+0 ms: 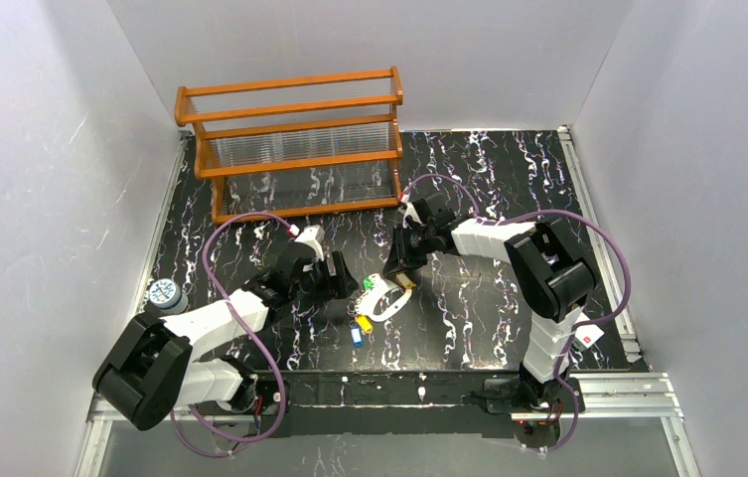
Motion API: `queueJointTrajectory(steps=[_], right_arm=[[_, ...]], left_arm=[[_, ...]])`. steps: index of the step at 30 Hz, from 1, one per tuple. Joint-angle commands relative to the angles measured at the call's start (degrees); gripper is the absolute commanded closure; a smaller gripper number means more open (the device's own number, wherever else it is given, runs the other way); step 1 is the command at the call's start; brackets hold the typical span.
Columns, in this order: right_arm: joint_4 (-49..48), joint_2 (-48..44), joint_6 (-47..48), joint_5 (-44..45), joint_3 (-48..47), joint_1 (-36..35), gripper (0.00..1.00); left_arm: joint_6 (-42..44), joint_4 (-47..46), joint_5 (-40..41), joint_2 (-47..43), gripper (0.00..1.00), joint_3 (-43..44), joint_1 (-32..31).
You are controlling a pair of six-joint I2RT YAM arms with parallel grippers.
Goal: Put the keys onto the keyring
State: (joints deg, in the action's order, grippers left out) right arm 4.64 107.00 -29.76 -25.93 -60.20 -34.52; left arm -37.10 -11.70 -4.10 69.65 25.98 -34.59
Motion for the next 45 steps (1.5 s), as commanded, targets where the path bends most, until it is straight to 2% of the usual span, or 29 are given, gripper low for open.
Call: queueJointTrajectory(steps=[1, 6, 16, 18, 20, 21, 25, 31, 37, 41, 45], right_arm=[[-2.79, 0.81, 1.56, -1.79, -0.80, 0.08, 0.75], [-3.90, 0.96, 2.20, -2.41, -0.53, 0.08, 0.74], [-3.63, 1.79, 5.42, -3.73, -1.29, 0.08, 0.81], [-3.32, 1.73, 6.46, -3.78, -1.53, 0.13, 0.85], [-2.99, 1.24, 7.81, -4.34, -1.84, 0.11, 0.94], [-2.98, 0.39, 8.40, -4.65, -1.83, 0.14, 0.99], [-3.62, -3.91, 11.23, -5.81, -0.77, 0.08, 0.99], [-7.22, -15.32, 15.00, -4.89, 3.63, 0.10, 0.99], [-11.45, -24.43, 18.36, -4.25, 7.07, 0.09, 0.99], [-14.44, -27.32, 23.07, -10.51, 8.59, 0.08, 0.99], [-16.88, -29.44, 28.88, -17.69, 10.60, 0.02, 0.99]], left_arm=[[0.31, 1.20, 0.49, -1.53, 0.24, 0.24, 0.40], [0.11, 0.98, 0.45, -1.44, 0.24, 0.21, 0.40], [0.72, 0.90, 0.45, -2.77, 0.24, 0.21, 0.40], [0.99, 0.70, 0.28, -3.29, 0.24, 0.21, 0.40], [1.39, 0.24, -0.26, -3.93, 0.24, 0.15, 0.40], [1.61, -0.39, -0.54, -4.29, 0.24, 0.01, 0.40], [3.05, -2.84, -2.22, -6.80, 0.23, -0.46, 0.39], [7.12, -8.21, -5.54, -11.99, 0.23, -0.66, 0.40], [13.47, -17.57, -11.19, -15.44, 0.20, -0.91, 0.40], [18.24, -23.59, -16.94, -15.10, 0.21, -0.68, 0.40], [22.86, -26.45, -21.51, -14.02, 0.31, 0.02, 0.40]])
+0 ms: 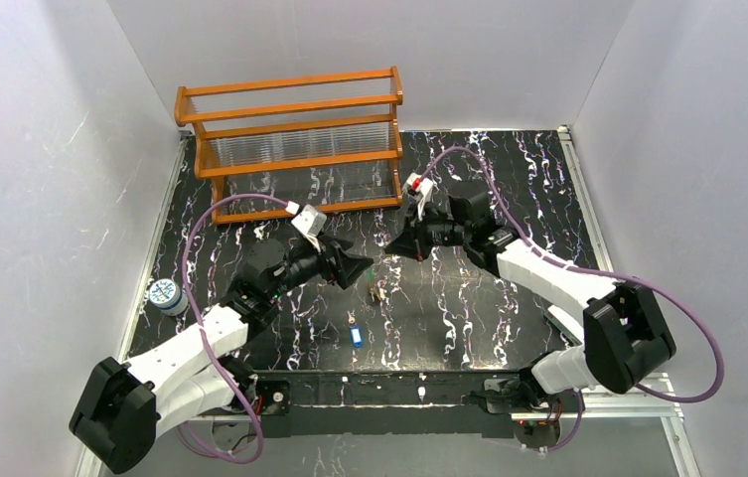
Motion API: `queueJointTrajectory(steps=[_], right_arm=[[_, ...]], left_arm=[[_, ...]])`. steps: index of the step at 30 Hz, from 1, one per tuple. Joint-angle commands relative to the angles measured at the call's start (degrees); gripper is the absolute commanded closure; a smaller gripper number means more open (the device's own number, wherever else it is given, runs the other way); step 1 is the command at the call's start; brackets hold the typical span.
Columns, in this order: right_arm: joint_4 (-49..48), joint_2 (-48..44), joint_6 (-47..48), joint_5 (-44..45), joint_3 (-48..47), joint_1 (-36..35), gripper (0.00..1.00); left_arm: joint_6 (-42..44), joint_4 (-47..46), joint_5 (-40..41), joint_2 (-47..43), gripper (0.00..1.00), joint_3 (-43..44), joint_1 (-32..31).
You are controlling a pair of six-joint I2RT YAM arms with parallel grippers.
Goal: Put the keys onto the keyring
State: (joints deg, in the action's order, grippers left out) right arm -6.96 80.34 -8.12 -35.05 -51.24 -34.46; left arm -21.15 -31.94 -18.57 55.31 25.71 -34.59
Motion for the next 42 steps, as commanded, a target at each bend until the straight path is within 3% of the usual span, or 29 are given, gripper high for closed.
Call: queueJointTrajectory(steps=[1, 5, 14, 18, 27, 36, 42], right_arm=[[-5.86, -3.32, 7.88, -9.36, 2.23, -0.07, 0.99], [-7.36, -5.89, 12.74, -12.79, 4.66, -0.08, 0.99], [-9.40, -10.17, 21.79, -20.76, 9.16, -0.22, 0.99], [-10.87, -11.31, 24.53, -23.02, 11.11, -0.20, 0.99], [-11.08, -11.56, 25.17, -22.18, 11.75, -0.30, 0.99], [-11.41, -11.69, 25.17, -22.72, 12.31, -0.37, 0.99], [-12.98, -11.28, 23.61, -23.69, 12.75, -0.46, 0.99]], left_arm=[[7.74, -6.96, -8.22, 0.59, 0.36, 0.36, 0.40], [9.60, -9.26, -10.54, 1.72, 0.47, 0.45, 0.31], [16.09, -12.68, -17.25, 2.64, 0.60, -2.06, 0.23], [22.30, -15.39, -24.11, 3.89, 0.75, -3.35, -1.63], [29.08, -15.50, -21.69, 7.09, 0.72, -5.11, -8.63], [26.99, -15.52, -14.09, 6.62, 0.72, -5.96, -9.36], [24.35, -16.47, -13.45, 9.21, 0.76, -4.32, -9.61]])
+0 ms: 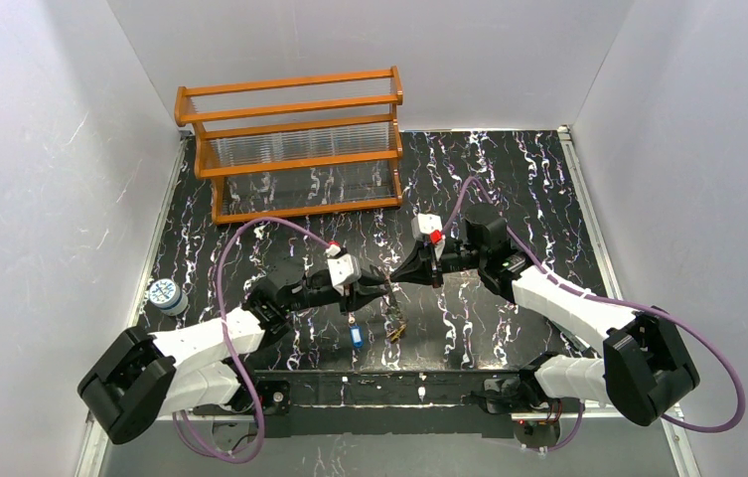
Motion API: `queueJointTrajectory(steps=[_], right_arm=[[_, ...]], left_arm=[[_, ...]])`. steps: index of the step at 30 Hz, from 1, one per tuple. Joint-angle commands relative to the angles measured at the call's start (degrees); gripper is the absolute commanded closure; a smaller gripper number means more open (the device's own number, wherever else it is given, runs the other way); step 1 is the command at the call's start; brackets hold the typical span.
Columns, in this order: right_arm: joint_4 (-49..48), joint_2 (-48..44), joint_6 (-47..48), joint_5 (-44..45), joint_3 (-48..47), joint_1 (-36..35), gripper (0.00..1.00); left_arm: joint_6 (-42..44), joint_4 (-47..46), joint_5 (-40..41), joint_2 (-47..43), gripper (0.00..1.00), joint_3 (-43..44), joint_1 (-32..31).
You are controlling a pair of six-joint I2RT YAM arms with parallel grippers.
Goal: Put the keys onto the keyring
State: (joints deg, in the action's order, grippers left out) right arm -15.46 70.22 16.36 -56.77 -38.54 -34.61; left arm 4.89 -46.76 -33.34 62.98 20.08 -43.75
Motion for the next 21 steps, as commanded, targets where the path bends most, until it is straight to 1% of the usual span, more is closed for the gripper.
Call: queueJointTrajectory(steps=[1, 5, 7, 9, 12, 14, 17, 21], right_arm=[[-4.42, -1.01, -0.97, -2.02, 0.05, -0.32, 0.99], [-4.06, -0.57, -1.07, -1.70, 0.20, -0.45, 0.99], [-4.08, -0.38, -1.15, -1.51, 0.43, -0.41, 0.99], [-4.13, -0.21, -1.22, -1.17, 0.78, -0.39, 0.99], [-4.07, -0.08, -1.33, -0.55, 1.16, -0.44, 0.99], [-4.30, -0.13, -1.40, -0.43, 1.40, -0.39, 0.99], [-4.62, -0.08, -1.62, -0.43, 1.54, -0.46, 0.99], [-4.62, -0.31, -2.01, -0.27, 1.28, -0.45, 0.99]], left_arm=[[-2.12, -1.93, 1.49, 1.92, 0.78, 1.54, -0.50], [-3.30, -3.18, 1.95, 2.80, 0.83, 1.92, -0.64], [-4.34, -4.34, 3.00, 2.61, 0.84, 1.54, -0.64], [-4.45, -5.99, 3.50, 2.34, 0.83, 0.94, -0.64], [-6.76, -7.63, 3.72, 2.07, 0.77, 0.50, -0.64], [-7.11, -8.04, 3.72, 1.97, 0.77, 0.40, -0.64], [-7.11, -8.16, 3.59, 2.20, 0.83, 0.30, -0.68], [-6.35, -8.17, 2.58, 3.05, 1.00, 0.19, -0.69]])
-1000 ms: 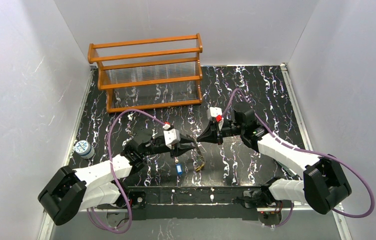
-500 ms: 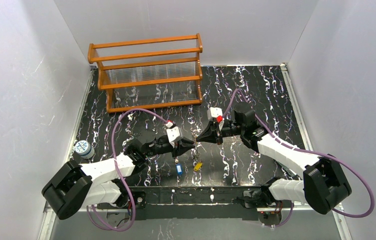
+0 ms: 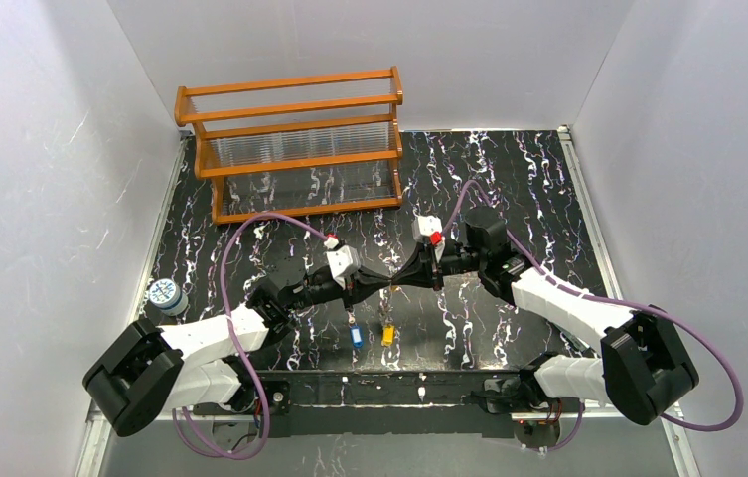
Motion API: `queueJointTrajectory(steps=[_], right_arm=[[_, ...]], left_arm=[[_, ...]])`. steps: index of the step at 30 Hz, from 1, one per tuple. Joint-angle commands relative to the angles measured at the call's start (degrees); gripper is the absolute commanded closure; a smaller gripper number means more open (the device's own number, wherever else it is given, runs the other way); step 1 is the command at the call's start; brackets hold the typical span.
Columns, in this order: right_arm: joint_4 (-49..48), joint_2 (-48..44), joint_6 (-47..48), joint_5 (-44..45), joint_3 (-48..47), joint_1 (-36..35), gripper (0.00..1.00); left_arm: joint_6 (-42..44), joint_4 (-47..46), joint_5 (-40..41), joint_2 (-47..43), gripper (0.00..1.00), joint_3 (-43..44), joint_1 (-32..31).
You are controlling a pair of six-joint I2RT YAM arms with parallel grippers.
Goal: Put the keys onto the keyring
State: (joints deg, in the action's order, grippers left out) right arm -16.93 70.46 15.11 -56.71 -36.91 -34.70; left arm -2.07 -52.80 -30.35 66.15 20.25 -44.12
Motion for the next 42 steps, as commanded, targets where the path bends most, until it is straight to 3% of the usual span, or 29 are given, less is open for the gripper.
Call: queueJointTrajectory(steps=[1, 5, 10, 12, 19, 24, 36, 42], right_arm=[[-3.07, -0.72, -0.85, -0.21, -0.44, -0.33, 0.99], [-3.40, -1.46, -2.26, 2.04, -0.54, -0.37, 0.98], [-6.28, -3.45, -8.08, 8.47, 0.42, -0.37, 0.51], [-7.02, -3.89, -10.01, 9.42, 0.59, -0.32, 0.43], [-8.76, -4.35, -9.74, 4.21, 2.99, -0.30, 0.43], [-13.08, -4.13, -9.92, -0.61, 5.63, -0.36, 0.56], [-10.86, -1.60, -13.00, 14.74, 7.28, -0.20, 0.54], [-14.66, 2.00, -13.03, 14.78, 9.24, 0.01, 0.55]], left_arm=[[0.71, -2.14, -0.64, 0.05, 1.00, -0.11, -0.32], [1.75, -2.13, -1.02, -0.43, 1.00, -0.98, -0.27], [3.77, -2.14, 0.56, -3.51, 1.00, -2.70, -0.27], [4.35, -2.18, 1.20, -4.98, 1.00, -3.43, -0.27], [6.87, -2.60, 1.82, -9.46, 1.00, -6.22, -0.27], [7.05, -4.46, 3.71, -10.59, 1.00, -8.18, -0.27], [-0.86, -5.02, 12.13, 6.35, 1.00, -3.60, -0.40], [1.65, -7.06, 10.63, 11.29, 1.00, -2.43, -0.39]])
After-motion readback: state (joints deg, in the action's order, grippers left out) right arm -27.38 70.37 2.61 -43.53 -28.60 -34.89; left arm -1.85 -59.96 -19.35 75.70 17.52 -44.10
